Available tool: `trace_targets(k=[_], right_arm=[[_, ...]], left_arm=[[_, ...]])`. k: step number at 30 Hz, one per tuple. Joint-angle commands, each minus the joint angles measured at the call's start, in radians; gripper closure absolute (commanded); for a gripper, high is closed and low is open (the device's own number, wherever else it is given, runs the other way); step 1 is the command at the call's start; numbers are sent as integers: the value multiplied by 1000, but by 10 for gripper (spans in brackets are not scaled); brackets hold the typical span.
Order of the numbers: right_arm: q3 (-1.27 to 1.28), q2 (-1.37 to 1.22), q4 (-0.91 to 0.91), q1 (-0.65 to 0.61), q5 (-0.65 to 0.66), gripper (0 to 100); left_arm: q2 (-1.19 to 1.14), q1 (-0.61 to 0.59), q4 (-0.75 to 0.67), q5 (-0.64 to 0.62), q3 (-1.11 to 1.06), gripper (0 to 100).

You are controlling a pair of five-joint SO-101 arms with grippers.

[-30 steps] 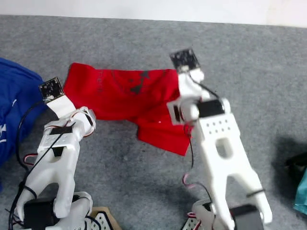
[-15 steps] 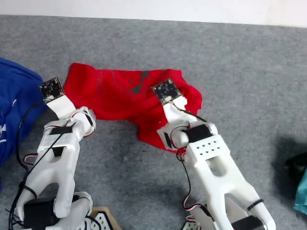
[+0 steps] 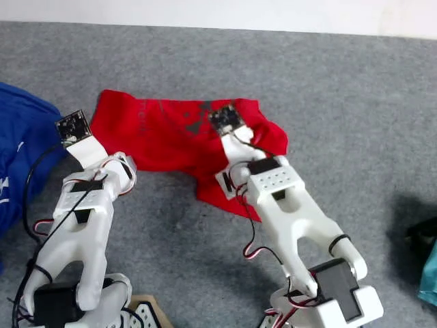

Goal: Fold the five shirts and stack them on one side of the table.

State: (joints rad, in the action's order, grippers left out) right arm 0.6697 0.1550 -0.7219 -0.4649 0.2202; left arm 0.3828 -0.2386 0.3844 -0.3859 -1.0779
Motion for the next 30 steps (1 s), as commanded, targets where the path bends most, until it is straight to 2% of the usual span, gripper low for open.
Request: trace_targets(k=[1, 8, 30], right_arm=[[-81, -2, 77, -2, -9, 992], [-145, -93, 177, 30, -9, 992], [-742, -487, 177, 82, -5, 992]], left_arm=[[36, 18, -20, -8, 4, 834], [35, 18, -20, -8, 4, 834], [36, 47, -23, -5, -15, 834]])
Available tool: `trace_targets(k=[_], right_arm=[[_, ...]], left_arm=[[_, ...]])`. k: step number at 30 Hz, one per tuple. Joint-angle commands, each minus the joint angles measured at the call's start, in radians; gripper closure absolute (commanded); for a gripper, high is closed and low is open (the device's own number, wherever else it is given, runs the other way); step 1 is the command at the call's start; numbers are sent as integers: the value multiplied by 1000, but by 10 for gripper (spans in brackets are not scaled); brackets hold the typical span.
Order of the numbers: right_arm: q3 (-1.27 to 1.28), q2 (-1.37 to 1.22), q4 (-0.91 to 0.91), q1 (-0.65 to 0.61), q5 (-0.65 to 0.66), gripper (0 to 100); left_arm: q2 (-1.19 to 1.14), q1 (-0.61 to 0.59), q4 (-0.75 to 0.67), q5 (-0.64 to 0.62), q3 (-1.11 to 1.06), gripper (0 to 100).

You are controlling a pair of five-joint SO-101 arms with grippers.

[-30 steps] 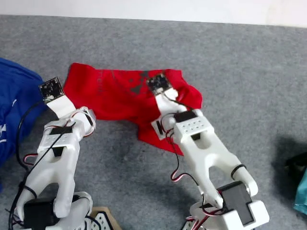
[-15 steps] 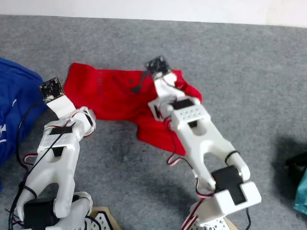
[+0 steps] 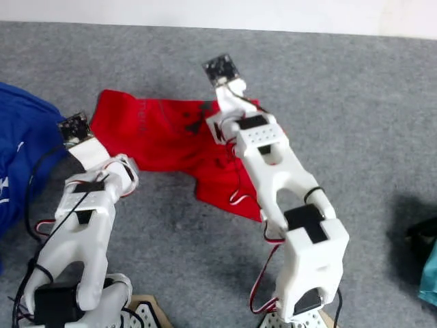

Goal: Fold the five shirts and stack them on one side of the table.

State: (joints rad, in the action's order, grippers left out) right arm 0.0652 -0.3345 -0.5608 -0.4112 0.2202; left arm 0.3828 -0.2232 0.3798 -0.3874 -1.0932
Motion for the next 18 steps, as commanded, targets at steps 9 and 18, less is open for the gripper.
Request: trace_targets(k=[9, 18], right_arm=[[-128, 259, -424, 44, -8, 992], [407, 638, -363, -24, -8, 992]], left_arm=[[36, 30, -20, -3, 1, 834], [36, 30, -20, -3, 1, 834]])
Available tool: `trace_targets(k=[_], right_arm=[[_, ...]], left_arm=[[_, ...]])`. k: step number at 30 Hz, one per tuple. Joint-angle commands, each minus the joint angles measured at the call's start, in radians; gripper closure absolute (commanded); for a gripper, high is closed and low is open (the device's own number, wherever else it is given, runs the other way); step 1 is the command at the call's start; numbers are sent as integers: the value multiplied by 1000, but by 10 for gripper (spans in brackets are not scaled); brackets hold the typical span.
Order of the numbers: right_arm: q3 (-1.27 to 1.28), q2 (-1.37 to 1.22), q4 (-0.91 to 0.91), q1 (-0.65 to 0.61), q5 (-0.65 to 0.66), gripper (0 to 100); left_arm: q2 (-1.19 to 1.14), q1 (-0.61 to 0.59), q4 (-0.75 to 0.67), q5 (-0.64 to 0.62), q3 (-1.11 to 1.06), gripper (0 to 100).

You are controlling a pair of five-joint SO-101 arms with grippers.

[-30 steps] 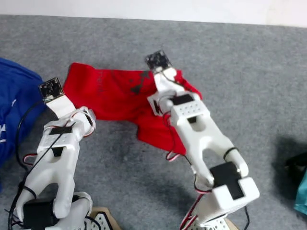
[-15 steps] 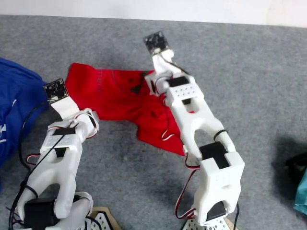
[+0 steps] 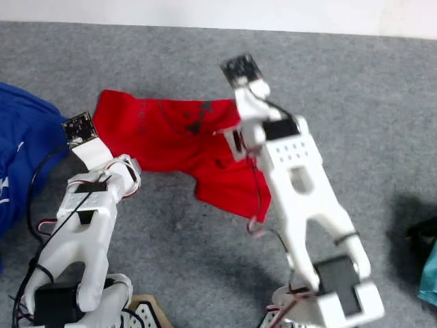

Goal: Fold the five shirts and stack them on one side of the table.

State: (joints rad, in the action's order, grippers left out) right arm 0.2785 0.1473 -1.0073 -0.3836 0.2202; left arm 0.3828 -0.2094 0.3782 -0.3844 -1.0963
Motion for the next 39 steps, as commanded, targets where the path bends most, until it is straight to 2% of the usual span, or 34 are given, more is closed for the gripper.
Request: trace_targets(k=[1, 5, 12, 21, 28, 35, 37, 39], right_arm=[[236, 160, 130, -56, -8, 992], [288, 91, 246, -56, -8, 992], [68, -173, 320, -16, -8, 992], [-246, -424, 323, 16, -6, 992], [-340, -587, 314, 13, -3, 992], [-366, -369, 16, -2, 0, 991], [-302, -275, -81, -21, 14, 988], [-189, -186, -147, -51, 86, 982]], left_arm=[[36, 16, -18, -6, 4, 834], [36, 16, -18, -6, 4, 834], [36, 16, -18, -6, 4, 834], [36, 18, -18, -6, 4, 834], [36, 18, -20, -6, 4, 834], [35, 18, -58, -6, -12, 834], [35, 16, -58, -6, -12, 834], [35, 16, -58, -6, -13, 834]])
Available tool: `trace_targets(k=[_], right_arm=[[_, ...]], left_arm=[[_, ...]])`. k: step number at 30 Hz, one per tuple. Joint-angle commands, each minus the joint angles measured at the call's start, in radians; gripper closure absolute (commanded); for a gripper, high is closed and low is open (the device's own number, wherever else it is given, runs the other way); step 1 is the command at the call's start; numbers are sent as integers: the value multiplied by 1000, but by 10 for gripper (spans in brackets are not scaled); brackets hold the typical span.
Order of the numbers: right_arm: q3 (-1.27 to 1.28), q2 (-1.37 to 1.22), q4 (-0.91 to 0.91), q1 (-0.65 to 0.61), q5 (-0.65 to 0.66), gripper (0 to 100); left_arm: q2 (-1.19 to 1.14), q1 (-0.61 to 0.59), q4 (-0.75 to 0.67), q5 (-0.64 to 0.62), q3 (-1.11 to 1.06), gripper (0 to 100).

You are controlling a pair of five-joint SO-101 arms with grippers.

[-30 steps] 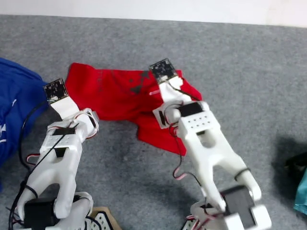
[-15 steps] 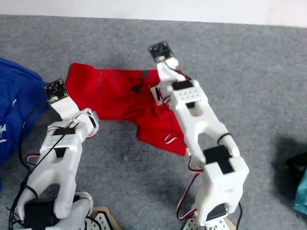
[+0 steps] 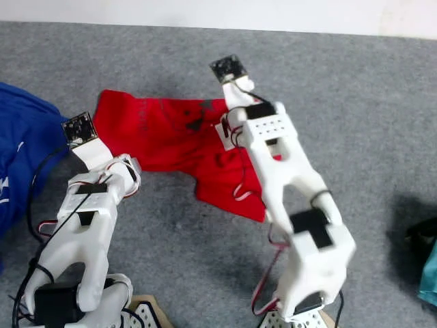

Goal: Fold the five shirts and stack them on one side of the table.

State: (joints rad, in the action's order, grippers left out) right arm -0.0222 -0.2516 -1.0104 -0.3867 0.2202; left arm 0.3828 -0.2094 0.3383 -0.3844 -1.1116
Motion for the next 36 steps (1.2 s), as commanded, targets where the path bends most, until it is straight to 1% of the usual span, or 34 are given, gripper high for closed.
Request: trace_targets(k=[1, 5, 7, 9, 11, 14, 17, 21, 24, 29, 31, 33, 36], right_arm=[[188, 259, -160, -65, 118, 963], [499, 435, -130, -99, 207, 831], [634, 510, -96, -105, 290, 778], [751, 573, -51, -105, 338, 762], [839, 621, -10, -97, 351, 761], [926, 647, 44, -81, 353, 757], [943, 633, 51, -81, 353, 751], [944, 599, 76, -82, 353, 685], [951, 575, 124, -82, 391, 684], [951, 518, 166, -82, 399, 684], [951, 490, 193, -81, 396, 700], [949, 470, 213, -70, 396, 767], [941, 466, 234, -33, 393, 906]], left_arm=[[35, 16, -18, -6, 2, 834], [35, 16, -18, -6, 2, 834], [35, 16, -18, -6, 2, 834], [35, 15, -18, -6, 2, 834], [35, 13, -18, -6, 2, 834], [35, 13, -18, -6, 2, 834], [35, 13, -18, -6, 2, 834], [35, 13, -18, -6, 2, 834], [35, 13, -18, -6, 2, 834], [35, 13, -18, -6, 2, 834], [35, 13, -18, -6, 2, 834], [35, 13, -18, -6, 2, 834], [35, 15, -18, -6, 2, 834]])
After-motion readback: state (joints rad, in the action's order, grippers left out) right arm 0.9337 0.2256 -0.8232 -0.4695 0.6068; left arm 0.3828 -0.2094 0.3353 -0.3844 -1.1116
